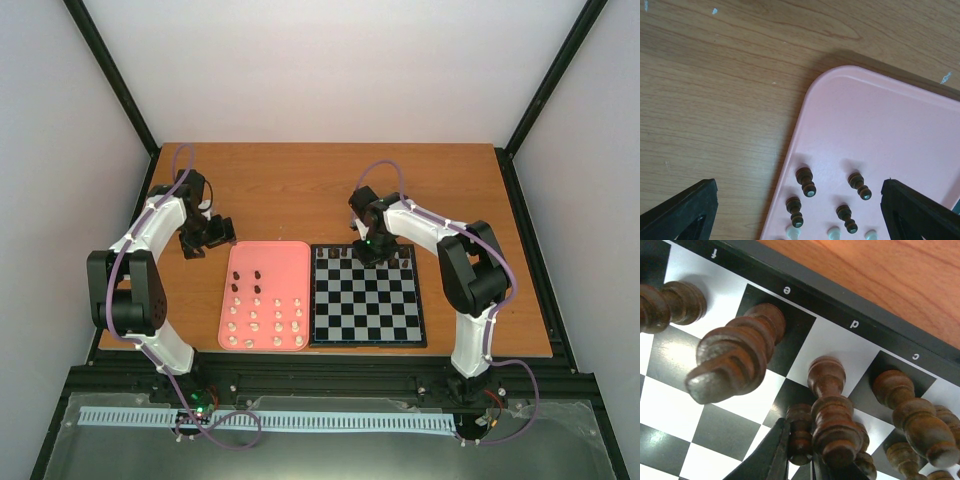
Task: Set up the chess pieces on the board
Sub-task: Place the chess piece on the chessboard, then pick up the chess piece from the storage box.
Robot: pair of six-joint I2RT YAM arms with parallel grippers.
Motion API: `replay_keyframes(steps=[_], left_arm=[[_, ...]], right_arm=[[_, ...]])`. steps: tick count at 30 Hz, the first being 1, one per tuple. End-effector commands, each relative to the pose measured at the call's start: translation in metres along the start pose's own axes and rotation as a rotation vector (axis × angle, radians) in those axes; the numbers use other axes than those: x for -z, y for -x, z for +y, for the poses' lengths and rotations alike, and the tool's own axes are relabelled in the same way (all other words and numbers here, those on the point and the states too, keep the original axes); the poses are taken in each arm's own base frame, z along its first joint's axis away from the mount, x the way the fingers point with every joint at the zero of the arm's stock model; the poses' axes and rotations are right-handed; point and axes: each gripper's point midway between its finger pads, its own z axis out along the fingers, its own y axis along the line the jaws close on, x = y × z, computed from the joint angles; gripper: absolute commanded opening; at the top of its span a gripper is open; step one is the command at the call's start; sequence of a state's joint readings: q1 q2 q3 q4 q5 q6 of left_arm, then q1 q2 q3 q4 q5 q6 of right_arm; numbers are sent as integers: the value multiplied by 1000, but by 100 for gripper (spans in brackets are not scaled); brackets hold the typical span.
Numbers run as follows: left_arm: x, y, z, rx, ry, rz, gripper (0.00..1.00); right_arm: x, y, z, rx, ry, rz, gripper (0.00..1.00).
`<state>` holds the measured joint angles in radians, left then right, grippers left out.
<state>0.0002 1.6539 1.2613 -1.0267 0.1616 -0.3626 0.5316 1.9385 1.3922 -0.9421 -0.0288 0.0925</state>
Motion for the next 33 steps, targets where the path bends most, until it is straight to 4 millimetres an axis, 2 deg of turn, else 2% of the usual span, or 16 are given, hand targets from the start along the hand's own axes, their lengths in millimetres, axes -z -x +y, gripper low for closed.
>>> replay_keyframes(steps=[1, 8, 11, 17, 20, 22, 26, 33], left_arm=[[8, 5, -3, -13, -6, -27, 100], [8, 6, -3, -14, -8, -26, 100], [9, 6, -3, -15, -6, -30, 100], [9, 5, -3, -14, -5, -30, 100], [9, 6, -3, -14, -4, -29, 100], [8, 6, -3, -13, -4, -26, 100], [7, 7, -3, -11, -3, -27, 100], [6, 9, -4, -8, -4, -26, 100]], right_arm=[[0, 0, 4, 5, 38, -11, 11], [20, 5, 10, 2, 64, -53, 24], [40, 8, 13, 3, 82, -97, 38], [84, 15, 25, 20, 128, -178, 45], [104, 17, 38, 57, 158, -211, 47], [115, 21, 53, 93, 186, -227, 49], [132, 39, 99, 192, 270, -281, 51], [101, 91, 194, 349, 359, -275, 52]])
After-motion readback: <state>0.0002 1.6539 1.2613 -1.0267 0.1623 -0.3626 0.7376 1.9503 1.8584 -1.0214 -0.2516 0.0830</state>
